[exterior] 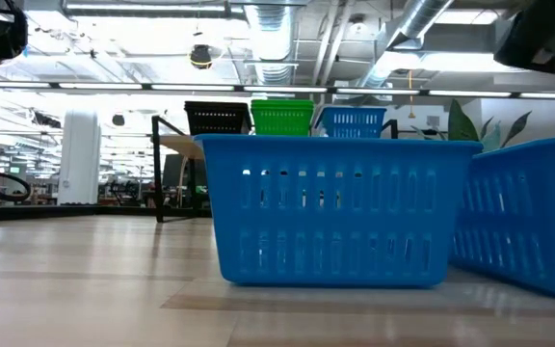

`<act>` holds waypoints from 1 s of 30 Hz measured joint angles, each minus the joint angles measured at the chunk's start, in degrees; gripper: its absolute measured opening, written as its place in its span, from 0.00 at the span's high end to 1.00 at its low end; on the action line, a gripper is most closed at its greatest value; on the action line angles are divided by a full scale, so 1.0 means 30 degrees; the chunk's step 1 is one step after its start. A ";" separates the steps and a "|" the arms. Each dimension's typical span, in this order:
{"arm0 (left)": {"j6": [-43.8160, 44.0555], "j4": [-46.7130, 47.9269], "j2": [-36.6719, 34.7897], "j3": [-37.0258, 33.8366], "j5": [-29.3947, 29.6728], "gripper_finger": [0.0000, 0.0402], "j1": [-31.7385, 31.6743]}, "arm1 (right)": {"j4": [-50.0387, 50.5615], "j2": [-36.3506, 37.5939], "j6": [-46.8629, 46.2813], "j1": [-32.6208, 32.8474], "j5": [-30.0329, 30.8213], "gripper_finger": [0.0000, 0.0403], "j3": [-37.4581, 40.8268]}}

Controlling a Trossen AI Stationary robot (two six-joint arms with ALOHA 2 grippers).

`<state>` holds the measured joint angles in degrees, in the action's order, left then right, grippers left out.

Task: Stack baskets on shelf by color
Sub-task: Stack the right blue bin on the blue bin on the shelf

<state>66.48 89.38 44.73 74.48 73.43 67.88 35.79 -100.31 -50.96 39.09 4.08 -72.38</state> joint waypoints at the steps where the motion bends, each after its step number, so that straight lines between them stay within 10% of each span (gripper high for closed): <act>1: 0.0001 0.0000 0.0000 0.0000 0.0000 0.57 0.0000 | -0.0173 -0.0052 0.0005 0.0072 0.0052 0.43 0.0000; 16: 0.0066 -0.0007 0.0005 0.0000 0.0097 0.57 0.0000 | 0.0201 -0.2934 0.0520 -0.0032 -0.1313 0.47 -0.0007; 25: 0.0066 -0.0007 0.0000 -0.0007 0.0124 0.57 0.0000 | 0.0995 -0.2608 0.1798 -0.0593 -0.0731 0.94 -0.0032; 30: 0.0066 0.0023 0.0002 0.0000 0.0117 0.57 0.0000 | 0.2819 -0.1795 0.2381 -0.1089 -0.0324 0.98 -0.0446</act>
<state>66.67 89.45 44.74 74.48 73.78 67.88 44.25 -105.70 -43.82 35.83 3.11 -73.72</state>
